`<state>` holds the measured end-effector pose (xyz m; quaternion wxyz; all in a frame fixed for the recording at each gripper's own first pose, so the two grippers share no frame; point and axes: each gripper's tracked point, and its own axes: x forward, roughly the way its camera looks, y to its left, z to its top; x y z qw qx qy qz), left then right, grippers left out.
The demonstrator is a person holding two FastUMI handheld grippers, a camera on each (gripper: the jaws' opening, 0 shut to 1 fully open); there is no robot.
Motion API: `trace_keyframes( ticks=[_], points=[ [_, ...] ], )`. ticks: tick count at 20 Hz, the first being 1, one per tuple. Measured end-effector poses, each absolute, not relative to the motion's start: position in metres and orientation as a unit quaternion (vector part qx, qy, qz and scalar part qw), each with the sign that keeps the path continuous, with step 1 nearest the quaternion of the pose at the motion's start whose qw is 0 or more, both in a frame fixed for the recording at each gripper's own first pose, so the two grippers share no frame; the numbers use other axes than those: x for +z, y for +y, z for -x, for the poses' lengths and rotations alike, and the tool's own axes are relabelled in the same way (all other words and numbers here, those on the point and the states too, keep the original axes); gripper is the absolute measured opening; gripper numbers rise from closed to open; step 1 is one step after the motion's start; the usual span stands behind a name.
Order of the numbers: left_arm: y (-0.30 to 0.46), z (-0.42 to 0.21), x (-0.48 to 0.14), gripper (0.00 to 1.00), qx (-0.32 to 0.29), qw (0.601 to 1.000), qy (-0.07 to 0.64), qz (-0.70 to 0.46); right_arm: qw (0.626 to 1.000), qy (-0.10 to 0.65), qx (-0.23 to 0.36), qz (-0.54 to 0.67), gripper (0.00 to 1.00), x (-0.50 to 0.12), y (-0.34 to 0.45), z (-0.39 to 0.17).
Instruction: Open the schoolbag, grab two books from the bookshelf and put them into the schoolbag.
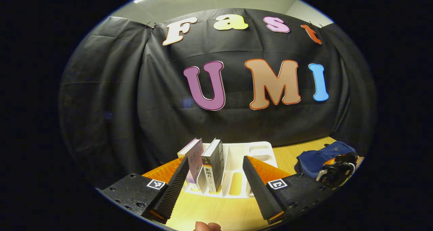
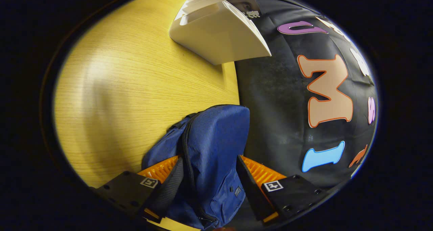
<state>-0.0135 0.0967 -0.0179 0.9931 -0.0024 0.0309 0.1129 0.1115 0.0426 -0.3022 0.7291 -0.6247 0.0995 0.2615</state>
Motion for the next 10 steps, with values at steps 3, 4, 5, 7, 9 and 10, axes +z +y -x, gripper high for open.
trace_keyframes(
  ticks=[3, 4, 5, 7, 9, 10],
  points=[
    [0.096, 0.014, -0.019, 0.94, 0.114, 0.993, 0.032, 0.002, 0.735, 0.119, 0.265, 0.613, 0.88, -0.310, 0.045, -0.116],
    [0.096, 0.013, -0.018, 0.94, 0.113, 0.993, 0.031, 0.002, 0.736, 0.125, 0.262, 0.612, 0.68, -0.312, 0.044, -0.116],
    [0.096, 0.012, -0.018, 0.93, 0.114, 0.993, 0.031, 0.001, 0.738, 0.132, 0.261, 0.609, 0.47, -0.314, 0.044, -0.116],
    [0.096, 0.013, -0.017, 0.94, 0.114, 0.993, 0.029, 0.000, 0.745, 0.145, 0.259, 0.597, 0.12, -0.319, 0.045, -0.117],
    [0.096, 0.012, -0.018, 0.94, 0.114, 0.993, 0.031, 0.001, 0.749, 0.163, 0.259, 0.588, 0.17, -0.324, 0.043, -0.117],
    [0.096, 0.011, -0.018, 0.93, 0.114, 0.993, 0.032, 0.001, 0.740, 0.174, 0.266, 0.593, 0.12, -0.328, 0.042, -0.116]
  ],
)
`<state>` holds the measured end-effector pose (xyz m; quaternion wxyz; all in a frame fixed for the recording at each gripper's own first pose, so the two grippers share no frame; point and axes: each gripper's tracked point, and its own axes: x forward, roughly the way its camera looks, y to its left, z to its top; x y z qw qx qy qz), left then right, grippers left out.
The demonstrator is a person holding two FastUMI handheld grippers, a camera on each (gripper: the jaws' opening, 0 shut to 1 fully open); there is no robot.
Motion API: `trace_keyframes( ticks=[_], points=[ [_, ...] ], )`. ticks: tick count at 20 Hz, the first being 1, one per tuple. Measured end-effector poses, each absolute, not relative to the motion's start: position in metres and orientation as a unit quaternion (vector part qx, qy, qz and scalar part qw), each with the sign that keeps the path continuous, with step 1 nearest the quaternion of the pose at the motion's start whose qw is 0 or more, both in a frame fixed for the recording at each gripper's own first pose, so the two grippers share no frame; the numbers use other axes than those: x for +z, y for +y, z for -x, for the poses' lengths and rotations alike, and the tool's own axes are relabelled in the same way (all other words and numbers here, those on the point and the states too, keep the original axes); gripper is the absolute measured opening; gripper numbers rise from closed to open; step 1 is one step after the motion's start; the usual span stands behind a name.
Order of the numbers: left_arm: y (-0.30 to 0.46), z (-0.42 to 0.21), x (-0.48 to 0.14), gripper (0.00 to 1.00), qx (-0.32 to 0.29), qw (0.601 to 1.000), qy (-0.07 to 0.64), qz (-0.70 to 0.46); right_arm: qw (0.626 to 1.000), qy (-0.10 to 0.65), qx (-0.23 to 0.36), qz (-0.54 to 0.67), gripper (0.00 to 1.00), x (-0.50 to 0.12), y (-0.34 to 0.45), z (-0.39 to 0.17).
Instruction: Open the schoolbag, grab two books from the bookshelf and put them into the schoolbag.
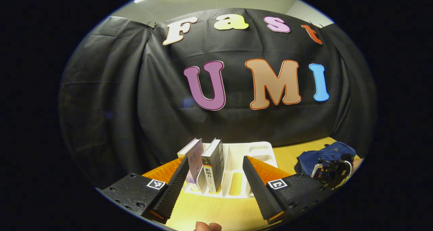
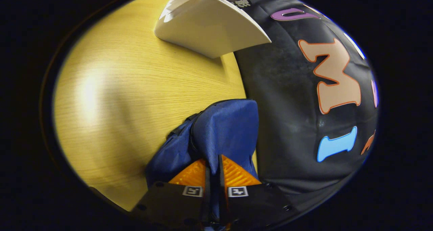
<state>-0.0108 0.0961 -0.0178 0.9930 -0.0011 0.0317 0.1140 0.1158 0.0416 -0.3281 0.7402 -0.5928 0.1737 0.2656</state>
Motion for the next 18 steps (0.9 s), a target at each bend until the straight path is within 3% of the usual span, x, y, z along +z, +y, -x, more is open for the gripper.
trace_keyframes(
  ticks=[2, 5, 6, 7, 8, 10, 14, 18],
  points=[
    [0.096, 0.011, -0.020, 0.94, 0.114, 0.993, 0.034, 0.003, 0.739, 0.198, 0.273, 0.584, 0.07, -0.335, 0.041, -0.117],
    [0.098, 0.012, -0.020, 0.93, 0.117, 0.993, 0.033, 0.003, 0.770, 0.249, 0.270, 0.521, 0.06, -0.334, 0.038, -0.116],
    [0.099, 0.011, -0.020, 0.94, 0.119, 0.992, 0.033, 0.004, 0.784, 0.270, 0.267, 0.491, 0.00, -0.335, 0.038, -0.116],
    [0.099, 0.012, -0.022, 0.94, 0.119, 0.992, 0.034, 0.006, 0.798, 0.287, 0.264, 0.459, 0.00, -0.333, 0.040, -0.117],
    [0.101, 0.011, -0.022, 0.94, 0.121, 0.992, 0.036, 0.007, 0.810, 0.296, 0.260, 0.435, 0.07, -0.331, 0.037, -0.118],
    [0.104, 0.011, -0.024, 0.94, 0.124, 0.991, 0.040, 0.010, 0.822, 0.301, 0.257, 0.409, 0.01, -0.328, 0.038, -0.121],
    [0.105, 0.009, -0.026, 0.94, 0.126, 0.991, 0.043, 0.015, 0.843, 0.300, 0.256, 0.365, 0.05, -0.312, 0.038, -0.122],
    [0.104, 0.004, -0.029, 0.94, 0.120, 0.991, 0.048, 0.021, 0.879, 0.302, 0.239, 0.282, 0.01, -0.282, 0.034, -0.128]
  ],
)
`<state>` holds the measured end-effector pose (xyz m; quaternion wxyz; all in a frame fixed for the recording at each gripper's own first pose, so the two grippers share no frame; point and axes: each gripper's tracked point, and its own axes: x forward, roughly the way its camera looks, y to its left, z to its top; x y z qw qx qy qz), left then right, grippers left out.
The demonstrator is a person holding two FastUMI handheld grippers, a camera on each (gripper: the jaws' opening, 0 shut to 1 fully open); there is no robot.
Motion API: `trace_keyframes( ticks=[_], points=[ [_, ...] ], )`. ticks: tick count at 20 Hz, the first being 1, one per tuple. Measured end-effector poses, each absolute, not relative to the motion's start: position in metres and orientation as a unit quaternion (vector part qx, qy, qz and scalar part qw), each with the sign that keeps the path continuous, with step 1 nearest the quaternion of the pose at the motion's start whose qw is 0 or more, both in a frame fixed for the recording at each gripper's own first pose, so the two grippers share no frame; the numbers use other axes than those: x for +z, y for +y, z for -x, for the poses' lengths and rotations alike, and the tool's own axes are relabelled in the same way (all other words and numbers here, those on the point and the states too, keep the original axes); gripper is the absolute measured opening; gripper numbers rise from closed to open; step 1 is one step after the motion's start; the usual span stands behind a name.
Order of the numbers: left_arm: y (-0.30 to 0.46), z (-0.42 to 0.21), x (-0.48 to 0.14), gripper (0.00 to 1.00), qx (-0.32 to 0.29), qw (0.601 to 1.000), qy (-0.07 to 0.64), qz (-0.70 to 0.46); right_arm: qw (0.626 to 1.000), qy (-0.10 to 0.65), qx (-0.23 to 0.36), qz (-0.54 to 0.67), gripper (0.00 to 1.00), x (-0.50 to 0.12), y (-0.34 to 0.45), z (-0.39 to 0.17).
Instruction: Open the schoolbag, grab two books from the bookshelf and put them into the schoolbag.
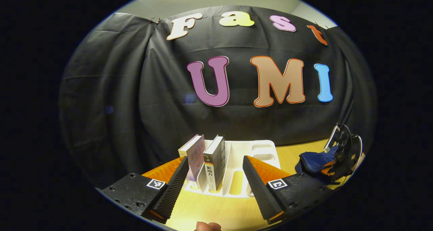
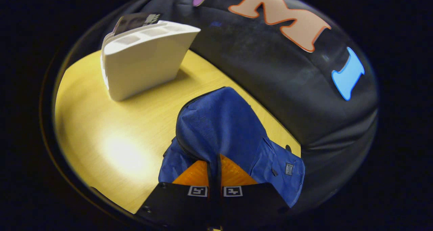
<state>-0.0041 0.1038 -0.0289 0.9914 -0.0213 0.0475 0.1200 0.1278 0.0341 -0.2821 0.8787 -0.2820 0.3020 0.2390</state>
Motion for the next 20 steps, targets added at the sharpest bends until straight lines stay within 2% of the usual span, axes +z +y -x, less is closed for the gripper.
trace_keyframes(
  ticks=[1, 4, 5, 8, 10, 11, 14, 17, 20],
  points=[
    [0.103, 0.003, -0.033, 0.94, 0.119, 0.991, 0.052, 0.022, 0.886, 0.302, 0.236, 0.259, 0.05, -0.273, 0.033, -0.130],
    [0.105, 0.001, -0.034, 0.94, 0.118, 0.991, 0.056, 0.023, 0.908, 0.305, 0.224, 0.180, 0.05, -0.247, 0.028, -0.140],
    [0.104, 0.001, -0.034, 0.94, 0.118, 0.991, 0.056, 0.021, 0.913, 0.308, 0.220, 0.154, 0.01, -0.239, 0.025, -0.143],
    [0.104, 0.000, -0.034, 0.94, 0.118, 0.991, 0.055, 0.020, 0.926, 0.307, 0.209, 0.074, 0.01, -0.219, 0.015, -0.151],
    [0.105, -0.002, -0.036, 0.94, 0.118, 0.991, 0.058, 0.023, 0.931, 0.306, 0.197, 0.008, 0.06, -0.208, 0.007, -0.155],
    [0.105, -0.003, -0.036, 0.94, 0.117, 0.991, 0.059, 0.023, 0.932, 0.308, 0.189, -0.026, 0.03, -0.202, 0.002, -0.158],
    [0.106, -0.005, -0.036, 0.94, 0.117, 0.991, 0.062, 0.019, 0.927, 0.309, 0.163, -0.134, 0.01, -0.196, -0.012, -0.166],
    [0.105, -0.005, -0.035, 0.94, 0.116, 0.991, 0.064, 0.021, 0.911, 0.303, 0.130, -0.246, 0.06, -0.195, -0.029, -0.171],
    [0.107, -0.007, -0.035, 0.94, 0.117, 0.991, 0.067, 0.020, 0.889, 0.297, 0.098, -0.336, 0.03, -0.192, -0.043, -0.174]
  ],
)
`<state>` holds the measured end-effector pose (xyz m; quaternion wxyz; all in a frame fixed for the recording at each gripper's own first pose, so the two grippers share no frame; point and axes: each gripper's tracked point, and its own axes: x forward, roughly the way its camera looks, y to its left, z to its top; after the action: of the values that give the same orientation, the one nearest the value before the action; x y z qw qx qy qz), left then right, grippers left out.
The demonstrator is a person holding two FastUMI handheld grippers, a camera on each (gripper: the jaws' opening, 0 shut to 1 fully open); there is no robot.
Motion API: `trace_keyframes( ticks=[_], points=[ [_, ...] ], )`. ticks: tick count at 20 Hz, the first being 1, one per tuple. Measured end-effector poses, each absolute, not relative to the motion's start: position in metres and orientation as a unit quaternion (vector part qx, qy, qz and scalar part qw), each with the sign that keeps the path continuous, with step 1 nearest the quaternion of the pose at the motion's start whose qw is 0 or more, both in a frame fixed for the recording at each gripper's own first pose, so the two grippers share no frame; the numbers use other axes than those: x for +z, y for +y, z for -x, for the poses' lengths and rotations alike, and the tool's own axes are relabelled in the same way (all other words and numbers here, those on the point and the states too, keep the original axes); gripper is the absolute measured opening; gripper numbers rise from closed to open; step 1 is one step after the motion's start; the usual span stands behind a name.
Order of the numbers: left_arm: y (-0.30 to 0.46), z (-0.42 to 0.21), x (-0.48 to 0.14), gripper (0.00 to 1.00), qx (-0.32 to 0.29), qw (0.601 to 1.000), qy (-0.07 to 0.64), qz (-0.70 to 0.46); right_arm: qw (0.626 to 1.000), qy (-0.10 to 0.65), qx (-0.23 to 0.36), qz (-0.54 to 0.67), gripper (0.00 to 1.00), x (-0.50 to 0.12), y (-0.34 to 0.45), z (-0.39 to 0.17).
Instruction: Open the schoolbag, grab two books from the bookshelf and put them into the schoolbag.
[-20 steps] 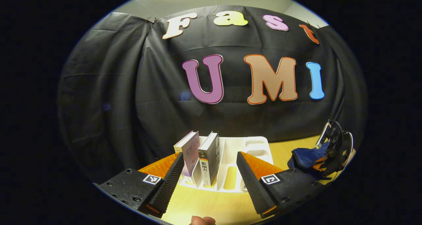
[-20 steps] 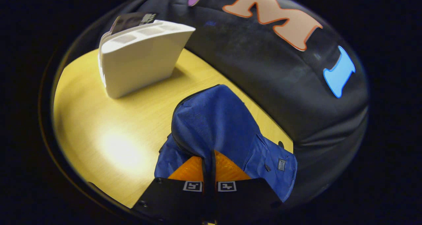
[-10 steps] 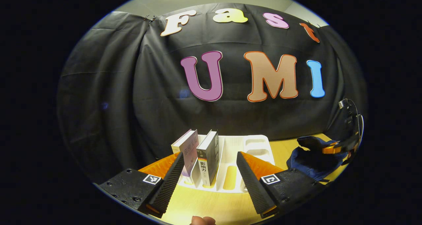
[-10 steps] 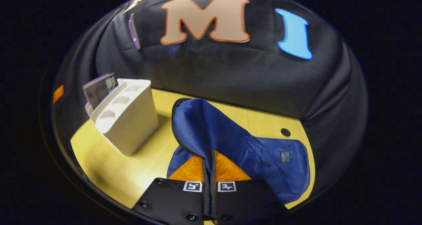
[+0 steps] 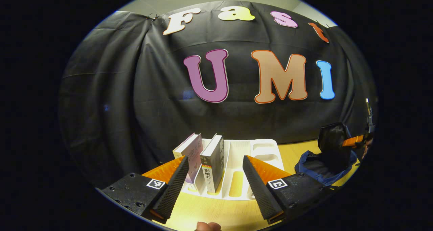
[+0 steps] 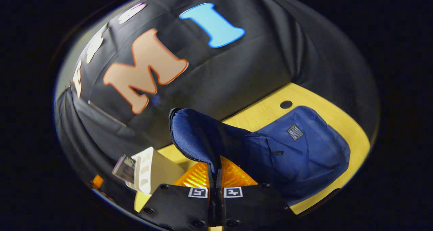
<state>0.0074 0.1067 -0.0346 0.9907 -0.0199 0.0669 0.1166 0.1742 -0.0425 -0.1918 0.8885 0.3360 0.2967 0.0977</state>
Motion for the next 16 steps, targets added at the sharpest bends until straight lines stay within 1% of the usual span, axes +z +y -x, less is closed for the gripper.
trace_keyframes(
  ticks=[4, 8, 13, 15, 16],
  points=[
    [0.109, -0.024, -0.036, 0.94, 0.111, 0.991, 0.077, 0.016, 0.887, 0.285, 0.083, -0.353, 0.04, -0.188, -0.053, -0.176],
    [0.117, -0.059, -0.066, 0.94, 0.081, 0.986, 0.141, 0.022, 0.891, 0.288, 0.083, -0.342, 0.04, -0.189, -0.054, -0.175],
    [0.138, -0.089, -0.082, 0.94, 0.069, 0.977, 0.199, 0.030, 0.892, 0.291, 0.081, -0.336, 0.04, -0.188, -0.055, -0.176],
    [0.147, -0.103, -0.092, 0.94, 0.063, 0.969, 0.239, 0.030, 0.892, 0.291, 0.081, -0.335, 0.03, -0.187, -0.055, -0.177],
    [0.149, -0.110, -0.100, 0.94, 0.057, 0.964, 0.259, 0.033, 0.892, 0.291, 0.080, -0.336, 0.04, -0.187, -0.056, -0.177]
  ],
)
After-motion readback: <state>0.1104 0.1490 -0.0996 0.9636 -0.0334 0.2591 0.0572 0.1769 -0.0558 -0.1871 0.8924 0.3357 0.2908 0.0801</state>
